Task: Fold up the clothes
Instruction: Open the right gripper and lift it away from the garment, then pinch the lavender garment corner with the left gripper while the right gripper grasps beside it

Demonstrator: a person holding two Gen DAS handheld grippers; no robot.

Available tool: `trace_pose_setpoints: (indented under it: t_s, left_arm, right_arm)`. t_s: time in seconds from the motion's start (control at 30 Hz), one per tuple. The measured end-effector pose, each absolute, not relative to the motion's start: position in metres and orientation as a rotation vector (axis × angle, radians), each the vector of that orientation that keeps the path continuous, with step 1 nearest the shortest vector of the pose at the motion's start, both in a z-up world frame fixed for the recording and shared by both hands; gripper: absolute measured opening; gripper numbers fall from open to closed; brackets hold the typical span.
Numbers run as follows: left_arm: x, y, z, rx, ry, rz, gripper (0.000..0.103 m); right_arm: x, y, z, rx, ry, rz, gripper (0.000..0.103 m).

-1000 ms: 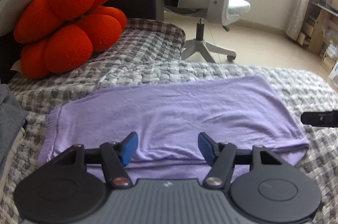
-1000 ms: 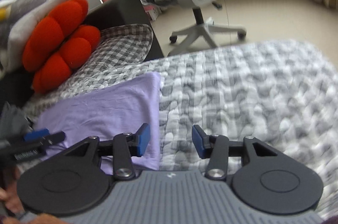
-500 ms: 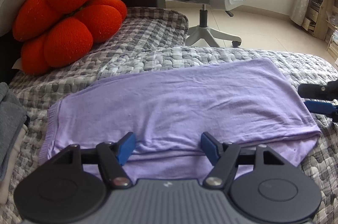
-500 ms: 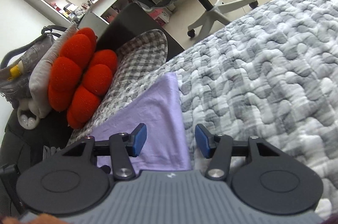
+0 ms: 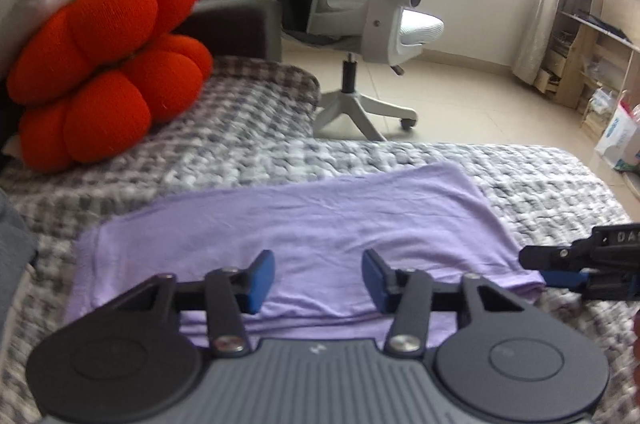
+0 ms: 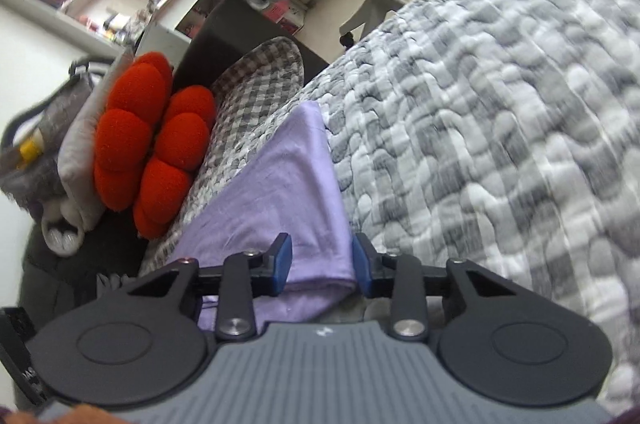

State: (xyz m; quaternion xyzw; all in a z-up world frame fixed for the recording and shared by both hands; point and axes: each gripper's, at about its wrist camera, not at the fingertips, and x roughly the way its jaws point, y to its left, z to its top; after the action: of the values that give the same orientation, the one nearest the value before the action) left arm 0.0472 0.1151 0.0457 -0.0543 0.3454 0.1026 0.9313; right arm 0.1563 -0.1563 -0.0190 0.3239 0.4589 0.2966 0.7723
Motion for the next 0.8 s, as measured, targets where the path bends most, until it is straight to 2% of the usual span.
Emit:
trace_pose_setpoints:
  t_s: [0.07, 0.13, 0.3, 0.37, 0.43, 0.7, 0.8]
  left_arm:
    - [0.049, 0.115, 0.046, -0.149, 0.704, 0.193, 0.047]
    - [0.051, 0.113, 0.046, -0.172, 0.699, 0.172, 0.047]
    - [0.078, 0.101, 0.049, -0.191, 0.710, 0.078, 0.049]
    - [0.099, 0.091, 0.050, -0.232, 0.749, 0.022, 0.050]
    - [0.124, 0.076, 0.049, -0.224, 0.805, -0.016, 0.050]
    - [0.196, 0.009, 0.032, -0.017, 0.968, -0.033, 0.049]
    - [0.204, 0.005, 0.029, 0.001, 0.997, -0.018, 0.048]
  right_arm:
    - [0.152, -0.160, -0.027, 0.772, 0.984, 0.602, 0.021]
    - [0.150, -0.162, -0.031, 0.811, 0.976, 0.576, 0.018]
    - [0.149, -0.162, -0.027, 0.786, 0.971, 0.581, 0.017]
    - [0.149, -0.161, -0.024, 0.764, 0.966, 0.592, 0.023]
    - [0.149, -0.156, -0.022, 0.741, 0.967, 0.596, 0.024]
    - [0.143, -0.132, -0.012, 0.539, 0.914, 0.609, 0.023]
    - [0.142, -0.121, -0.009, 0.465, 0.891, 0.608, 0.013]
